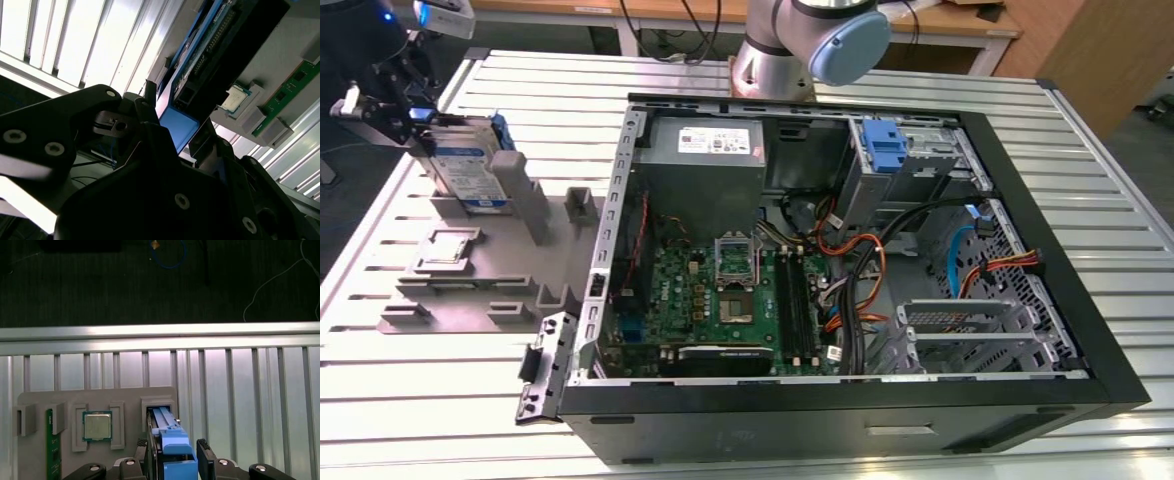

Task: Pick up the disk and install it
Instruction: 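Pick up the disk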

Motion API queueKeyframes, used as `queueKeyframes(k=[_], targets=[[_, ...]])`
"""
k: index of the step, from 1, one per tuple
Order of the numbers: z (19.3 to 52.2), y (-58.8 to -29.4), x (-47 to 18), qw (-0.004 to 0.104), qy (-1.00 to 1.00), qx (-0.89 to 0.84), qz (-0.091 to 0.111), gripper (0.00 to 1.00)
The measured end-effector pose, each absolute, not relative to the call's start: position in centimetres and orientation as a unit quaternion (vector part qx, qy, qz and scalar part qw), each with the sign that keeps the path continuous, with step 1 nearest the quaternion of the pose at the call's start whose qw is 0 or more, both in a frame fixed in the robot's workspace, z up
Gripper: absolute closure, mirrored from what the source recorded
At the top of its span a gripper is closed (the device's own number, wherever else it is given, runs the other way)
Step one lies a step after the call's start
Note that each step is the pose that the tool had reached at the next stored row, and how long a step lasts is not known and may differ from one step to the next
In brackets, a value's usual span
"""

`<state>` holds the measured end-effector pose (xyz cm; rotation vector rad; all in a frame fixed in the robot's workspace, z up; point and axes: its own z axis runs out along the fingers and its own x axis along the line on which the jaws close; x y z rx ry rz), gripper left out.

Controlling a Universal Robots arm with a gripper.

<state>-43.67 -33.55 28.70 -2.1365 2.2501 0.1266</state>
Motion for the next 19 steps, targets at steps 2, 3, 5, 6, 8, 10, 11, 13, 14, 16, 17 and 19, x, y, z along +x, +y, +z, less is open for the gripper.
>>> queueKeyframes(k=[2,3,5,6,8,10,11,13,14,16,17,19], targets=[[28.70,-33.55,-43.70,0.019,0.724,-0.688,0.040,0.49],[28.70,-33.55,-43.72,0.019,0.724,-0.688,0.040,0.49],[28.70,-33.55,-43.73,0.019,0.724,-0.688,0.040,0.49],[28.69,-33.55,-43.74,0.019,0.724,-0.688,0.040,0.49],[28.70,-33.55,-43.75,0.019,0.724,-0.688,0.040,0.49],[28.70,-33.55,-43.75,0.019,0.724,-0.688,0.040,0.49],[28.70,-33.55,-43.75,0.019,0.724,-0.688,0.040,0.49],[28.70,-33.55,-43.75,0.019,0.724,-0.688,0.040,0.51],[28.70,-33.55,-43.75,0.019,0.724,-0.688,0.040,0.58],[28.70,-33.56,-43.76,0.019,0.724,-0.688,0.040,0.58],[28.70,-33.60,-43.77,0.019,0.724,-0.688,0.040,0.58],[28.70,-33.72,-43.76,0.018,0.724,-0.688,0.040,0.58]])
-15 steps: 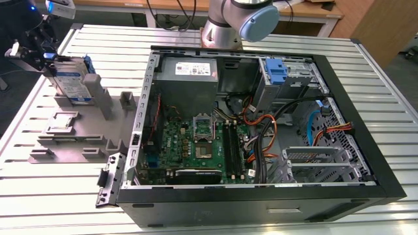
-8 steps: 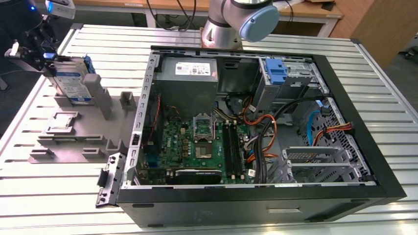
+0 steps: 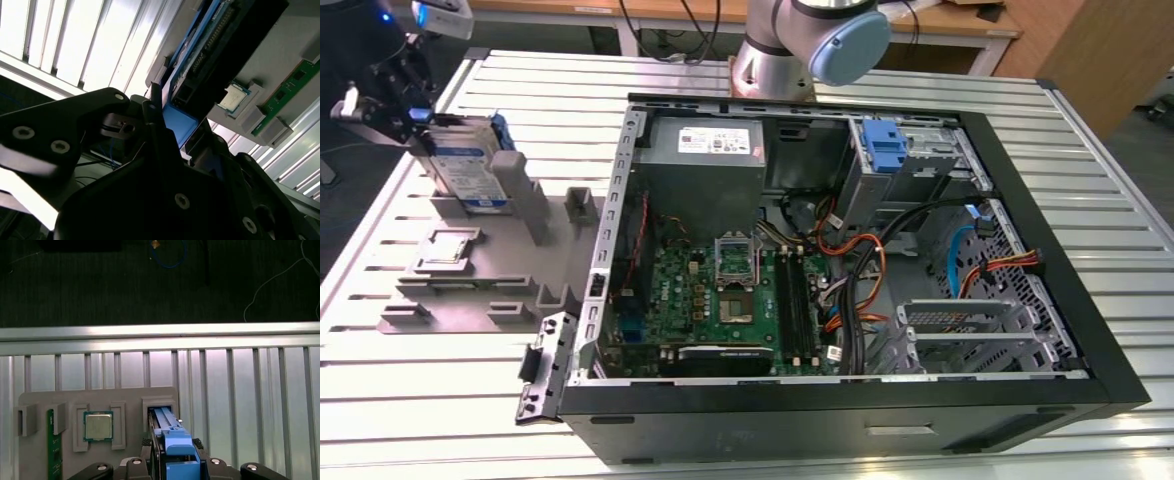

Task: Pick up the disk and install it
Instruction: 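Pick up the disk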

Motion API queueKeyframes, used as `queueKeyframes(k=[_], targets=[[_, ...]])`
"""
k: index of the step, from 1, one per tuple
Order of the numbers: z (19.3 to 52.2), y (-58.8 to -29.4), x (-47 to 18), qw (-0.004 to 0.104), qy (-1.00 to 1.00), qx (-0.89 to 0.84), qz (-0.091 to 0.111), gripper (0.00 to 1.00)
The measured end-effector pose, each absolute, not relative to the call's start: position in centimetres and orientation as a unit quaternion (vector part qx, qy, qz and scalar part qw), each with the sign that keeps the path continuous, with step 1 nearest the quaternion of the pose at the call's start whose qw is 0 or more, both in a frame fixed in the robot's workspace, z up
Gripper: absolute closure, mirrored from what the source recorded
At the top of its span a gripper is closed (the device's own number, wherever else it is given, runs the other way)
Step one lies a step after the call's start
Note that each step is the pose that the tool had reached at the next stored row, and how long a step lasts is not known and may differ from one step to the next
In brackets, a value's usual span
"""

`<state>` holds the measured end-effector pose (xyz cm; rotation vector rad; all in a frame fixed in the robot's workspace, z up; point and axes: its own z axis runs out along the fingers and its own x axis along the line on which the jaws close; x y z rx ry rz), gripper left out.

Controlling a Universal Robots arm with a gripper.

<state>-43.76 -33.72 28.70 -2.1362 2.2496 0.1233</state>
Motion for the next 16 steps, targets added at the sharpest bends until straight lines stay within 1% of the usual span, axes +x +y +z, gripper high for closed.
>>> queueKeyframes(k=[9,16], targets=[[28.69,-33.92,-43.76,0.014,0.725,-0.688,0.035,0.58],[28.56,-33.94,-43.76,0.014,0.725,-0.688,0.035,0.58]])
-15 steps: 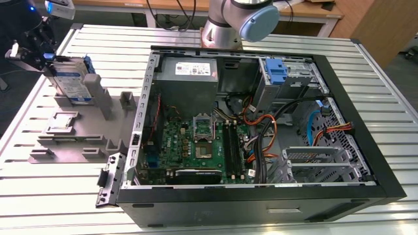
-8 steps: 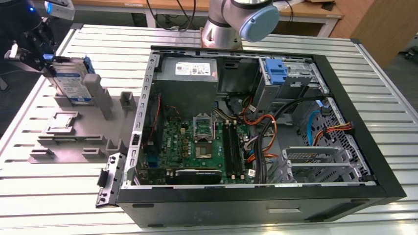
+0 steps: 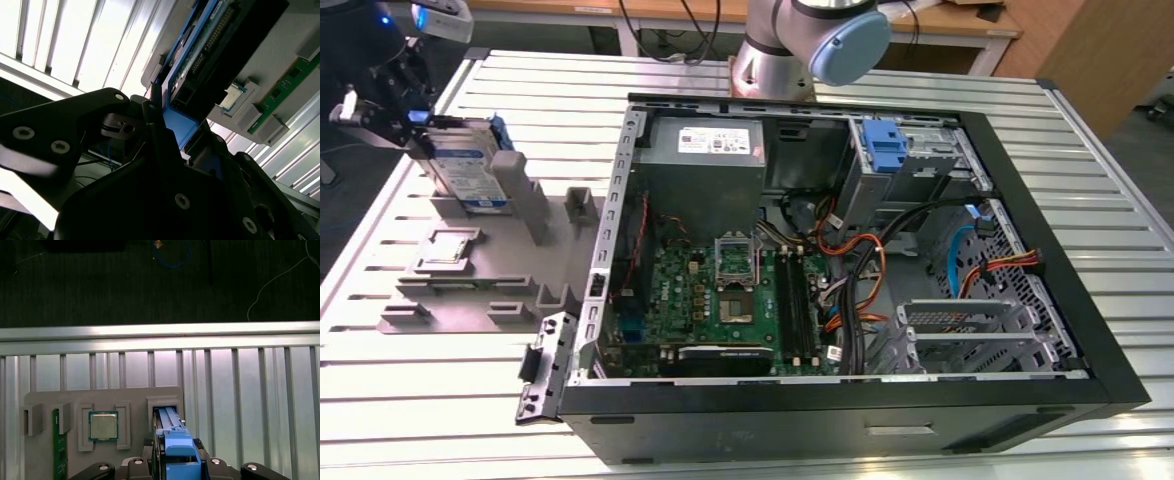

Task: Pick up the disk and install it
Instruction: 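Pick up the disk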

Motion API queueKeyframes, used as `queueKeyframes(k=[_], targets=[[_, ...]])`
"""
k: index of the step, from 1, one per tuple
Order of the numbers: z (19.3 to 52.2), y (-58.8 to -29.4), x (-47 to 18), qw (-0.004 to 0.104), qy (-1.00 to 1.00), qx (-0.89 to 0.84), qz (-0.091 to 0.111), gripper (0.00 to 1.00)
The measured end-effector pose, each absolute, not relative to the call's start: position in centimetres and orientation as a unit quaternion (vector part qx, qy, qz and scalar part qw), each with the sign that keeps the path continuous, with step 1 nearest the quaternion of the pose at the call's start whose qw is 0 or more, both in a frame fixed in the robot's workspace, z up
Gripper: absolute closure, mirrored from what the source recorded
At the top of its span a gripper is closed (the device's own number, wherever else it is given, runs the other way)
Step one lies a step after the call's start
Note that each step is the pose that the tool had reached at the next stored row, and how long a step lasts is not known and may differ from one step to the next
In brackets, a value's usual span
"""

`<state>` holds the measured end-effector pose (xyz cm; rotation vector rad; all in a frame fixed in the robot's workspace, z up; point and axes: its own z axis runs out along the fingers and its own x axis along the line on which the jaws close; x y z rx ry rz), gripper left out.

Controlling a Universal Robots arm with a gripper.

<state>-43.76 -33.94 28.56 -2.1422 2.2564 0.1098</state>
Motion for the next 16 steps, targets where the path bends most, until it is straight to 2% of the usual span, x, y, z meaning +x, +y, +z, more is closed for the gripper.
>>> queueKeyframes(k=[9,16], targets=[[28.52,-33.60,-43.76,0.014,0.725,-0.688,0.035,0.58],[28.53,-33.59,-43.76,0.009,0.725,-0.688,0.029,0.58]])
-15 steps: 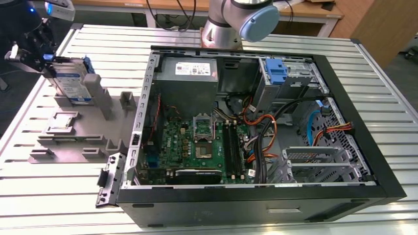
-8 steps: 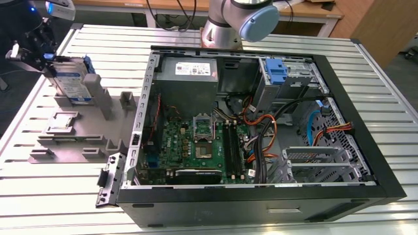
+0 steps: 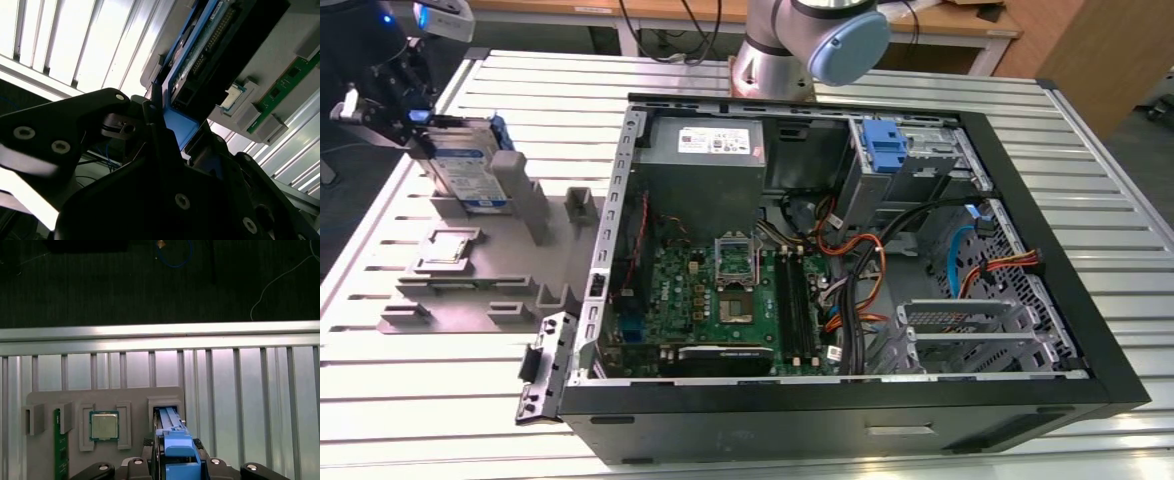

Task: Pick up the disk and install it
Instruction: 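Pick up the disk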

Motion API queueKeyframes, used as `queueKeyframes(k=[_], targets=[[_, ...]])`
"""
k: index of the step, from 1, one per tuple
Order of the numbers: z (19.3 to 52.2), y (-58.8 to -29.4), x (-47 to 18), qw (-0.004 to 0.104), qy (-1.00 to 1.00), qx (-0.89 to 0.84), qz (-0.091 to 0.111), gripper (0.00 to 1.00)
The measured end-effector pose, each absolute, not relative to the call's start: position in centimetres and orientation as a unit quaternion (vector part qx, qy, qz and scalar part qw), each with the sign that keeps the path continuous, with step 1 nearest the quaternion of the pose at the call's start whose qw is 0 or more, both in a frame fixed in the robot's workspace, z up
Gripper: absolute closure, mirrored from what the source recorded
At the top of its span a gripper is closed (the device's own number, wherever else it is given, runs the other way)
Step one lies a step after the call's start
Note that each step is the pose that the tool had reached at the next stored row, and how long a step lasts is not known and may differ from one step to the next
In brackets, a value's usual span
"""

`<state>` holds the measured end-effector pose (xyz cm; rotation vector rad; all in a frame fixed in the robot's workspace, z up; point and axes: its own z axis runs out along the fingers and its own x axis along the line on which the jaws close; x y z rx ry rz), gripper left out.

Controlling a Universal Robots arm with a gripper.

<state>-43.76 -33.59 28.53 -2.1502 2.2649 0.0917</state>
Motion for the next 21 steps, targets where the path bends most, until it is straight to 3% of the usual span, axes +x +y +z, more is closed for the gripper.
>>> queueKeyframes(k=[15,21], targets=[[28.54,-33.56,-43.76,0.010,0.725,-0.688,0.030,0.58],[28.53,-33.55,-43.76,0.010,0.725,-0.688,0.030,0.63]])
